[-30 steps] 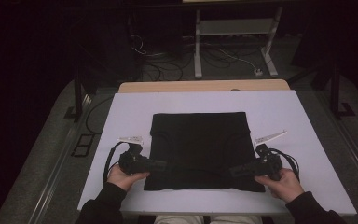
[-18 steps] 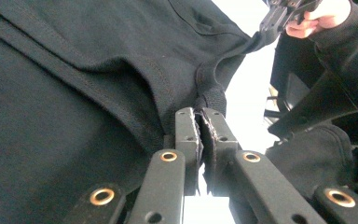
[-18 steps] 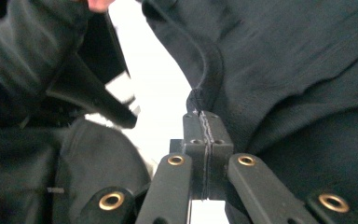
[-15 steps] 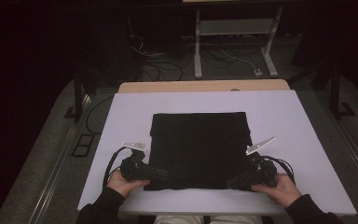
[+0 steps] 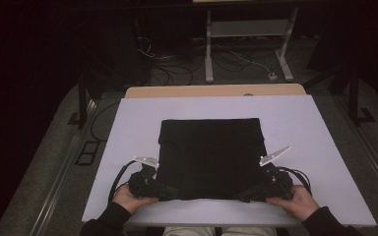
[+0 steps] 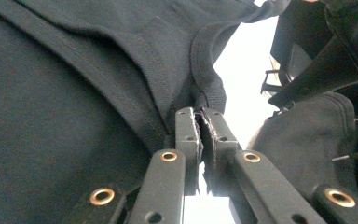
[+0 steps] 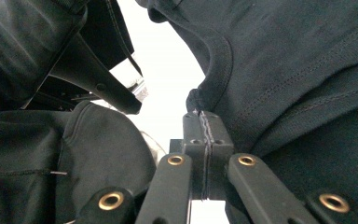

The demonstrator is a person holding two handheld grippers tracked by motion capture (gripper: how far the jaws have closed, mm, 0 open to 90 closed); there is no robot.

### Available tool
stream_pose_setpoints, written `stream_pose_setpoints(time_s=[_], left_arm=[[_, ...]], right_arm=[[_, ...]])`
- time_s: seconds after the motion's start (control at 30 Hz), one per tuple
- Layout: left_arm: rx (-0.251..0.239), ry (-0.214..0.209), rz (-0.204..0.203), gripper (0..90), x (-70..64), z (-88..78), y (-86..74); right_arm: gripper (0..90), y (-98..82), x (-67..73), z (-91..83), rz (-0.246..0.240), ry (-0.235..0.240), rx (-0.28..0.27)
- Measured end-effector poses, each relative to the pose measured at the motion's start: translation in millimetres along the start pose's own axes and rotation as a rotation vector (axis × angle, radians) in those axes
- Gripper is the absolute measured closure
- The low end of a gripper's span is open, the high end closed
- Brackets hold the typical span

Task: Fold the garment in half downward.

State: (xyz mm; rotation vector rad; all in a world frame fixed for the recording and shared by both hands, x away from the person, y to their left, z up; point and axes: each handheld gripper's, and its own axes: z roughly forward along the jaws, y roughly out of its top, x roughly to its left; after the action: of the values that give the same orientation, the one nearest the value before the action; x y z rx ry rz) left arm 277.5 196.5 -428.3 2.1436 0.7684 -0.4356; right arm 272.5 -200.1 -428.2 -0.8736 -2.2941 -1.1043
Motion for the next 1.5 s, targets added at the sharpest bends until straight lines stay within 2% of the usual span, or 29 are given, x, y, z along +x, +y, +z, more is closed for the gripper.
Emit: stream_pose_setpoints(time_s=[0.07, 0.1, 0.37, 0.57, 0.67, 0.8, 0.87, 0.97, 1.03, 1.1, 1.17, 1.23, 1.27, 1.5], left_arm=[[0.020, 0.002, 0.009, 84.6, -0.4, 0.2, -0.9], [0.017, 0.002, 0.003, 84.6, -1.2, 0.8, -1.3], [0.053, 0.017, 0.035, 84.9, -2.9, 2.0, -3.7], [0.042, 0.035, 0.054, 81.3, -4.7, 1.0, -2.9], [0.033, 0.031, 0.065, 76.8, -6.8, 0.2, -2.9], [0.036, 0.057, 0.081, 65.5, -11.0, 1.0, -2.8], [0.029, 0.065, 0.085, 63.6, -12.3, -0.1, -2.5], [0.012, 0.075, 0.093, 57.3, -14.4, -2.6, -2.5], [-0.004, 0.101, 0.114, 50.9, -16.6, -3.6, -3.1], [-0.015, 0.135, 0.140, 43.1, -18.7, -4.2, -3.6], [-0.020, 0.144, 0.145, 38.0, -19.1, -4.6, -3.7], [-0.030, 0.156, 0.136, 34.1, -20.4, -5.1, -4.0], [-0.032, 0.157, 0.148, 32.2, -19.9, -6.1, -3.6], [-0.099, 0.149, 0.129, 22.3, -21.6, -14.5, -2.0]], right_arm=[[88.1, -0.4, 0.5, 0.7, -0.003, 0.004, 0.008], [88.1, -0.6, 1.0, 1.1, -0.005, 0.004, 0.011], [88.1, -1.9, 2.0, 3.7, -0.009, 0.002, 0.033], [87.6, -2.2, 0.9, 5.3, 0.001, -0.003, 0.048], [85.9, -2.0, 0.9, 5.0, 0.008, 0.000, 0.045], [81.9, -1.4, 3.0, 3.7, 0.006, 0.002, 0.023], [78.3, -0.7, 4.4, 3.5, -0.001, 0.004, 0.016], [66.2, 0.7, 6.5, 2.2, -0.006, -0.001, -0.004], [56.1, 2.6, 8.7, -0.1, -0.012, -0.016, -0.025], [50.6, 5.1, 11.9, -2.6, -0.025, -0.016, -0.047], [47.1, 7.1, 14.9, -4.6, -0.039, -0.021, -0.073], [39.7, 8.6, 17.7, -5.5, -0.040, -0.039, -0.087], [38.1, 9.4, 19.3, -6.0, -0.037, -0.050, -0.091], [15.8, 16.7, 25.8, -15.1, -0.054, -0.100, -0.161]])
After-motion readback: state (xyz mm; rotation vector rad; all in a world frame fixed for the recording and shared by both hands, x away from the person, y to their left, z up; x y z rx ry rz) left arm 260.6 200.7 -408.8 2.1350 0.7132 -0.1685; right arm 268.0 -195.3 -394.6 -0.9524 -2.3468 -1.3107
